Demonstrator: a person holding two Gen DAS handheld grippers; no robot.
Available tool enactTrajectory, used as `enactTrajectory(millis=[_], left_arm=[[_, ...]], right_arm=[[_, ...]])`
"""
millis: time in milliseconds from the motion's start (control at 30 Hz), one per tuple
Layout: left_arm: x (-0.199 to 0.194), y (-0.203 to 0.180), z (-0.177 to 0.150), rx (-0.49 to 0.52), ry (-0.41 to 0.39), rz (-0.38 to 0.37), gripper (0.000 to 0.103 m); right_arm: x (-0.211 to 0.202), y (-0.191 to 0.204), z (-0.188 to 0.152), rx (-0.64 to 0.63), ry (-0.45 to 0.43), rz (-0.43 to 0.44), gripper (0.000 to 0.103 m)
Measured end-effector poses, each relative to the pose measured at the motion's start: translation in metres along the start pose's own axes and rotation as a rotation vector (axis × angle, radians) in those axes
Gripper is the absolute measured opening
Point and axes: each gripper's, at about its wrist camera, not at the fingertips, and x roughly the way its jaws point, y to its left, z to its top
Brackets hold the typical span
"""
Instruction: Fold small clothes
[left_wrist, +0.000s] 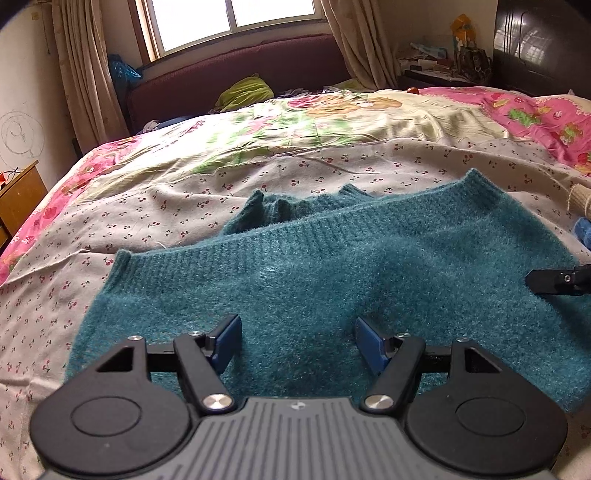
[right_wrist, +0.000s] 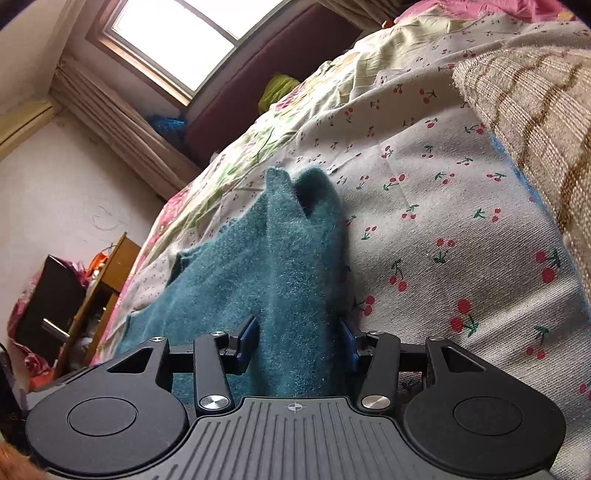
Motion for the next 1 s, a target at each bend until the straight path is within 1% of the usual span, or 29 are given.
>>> enactTrajectory(millis=[67,133,200,300,400,467,600,733,800,867,900,967,1000], left_arm=[[0.001,0.000,-0.001,-0.003,-0.001,0.001,0.080],[0.002,0.000,-0.002,-0.005,-0.004,0.001,0.082],[0.002,0.001,-0.002,-0.005,-0.009,0.002,0.082],[-0.003,-0.001,-0.002,-0.004,-0.024,0.014,0.081],[-0.010,-0.006,0.002,0.025,-0.071,0.049,0.081],[-0.010,-0.007,0.007,0.023,-0.098,0.062,0.081],[0.004,-0.004,0.015,-0.012,-0.128,0.130,0.081],[0.024,0.004,0.022,-0.048,-0.127,0.181,0.081],[0.033,0.007,0.026,-0.060,-0.126,0.183,0.081],[0.042,0.005,0.031,-0.044,-0.120,0.198,0.082],[0.048,0.003,0.031,-0.030,-0.101,0.199,0.082],[0.055,0.002,0.028,-0.018,-0.072,0.186,0.082],[0.055,0.001,0.025,-0.015,-0.070,0.183,0.082]], right_arm=[[0.003,0.001,0.000,-0.010,0.000,-0.016,0.047],[0.008,0.004,0.000,-0.014,-0.007,-0.070,0.041],[0.013,0.005,0.001,-0.003,-0.017,-0.087,0.041],[0.017,0.004,0.001,0.023,-0.025,-0.075,0.045],[0.014,0.001,0.001,0.040,-0.027,-0.051,0.039],[0.012,0.000,0.002,0.048,-0.028,-0.038,0.034],[0.012,0.000,0.002,0.043,-0.030,-0.034,0.033],[0.012,0.000,0.001,0.026,-0.031,-0.035,0.033],[0.013,0.000,0.000,0.019,-0.032,-0.034,0.033],[0.014,0.000,-0.001,0.015,-0.032,-0.035,0.033],[0.014,0.001,-0.001,0.015,-0.033,-0.035,0.033],[0.014,0.001,-0.001,0.015,-0.032,-0.034,0.034],[0.014,0.000,-0.001,0.014,-0.031,-0.033,0.034]])
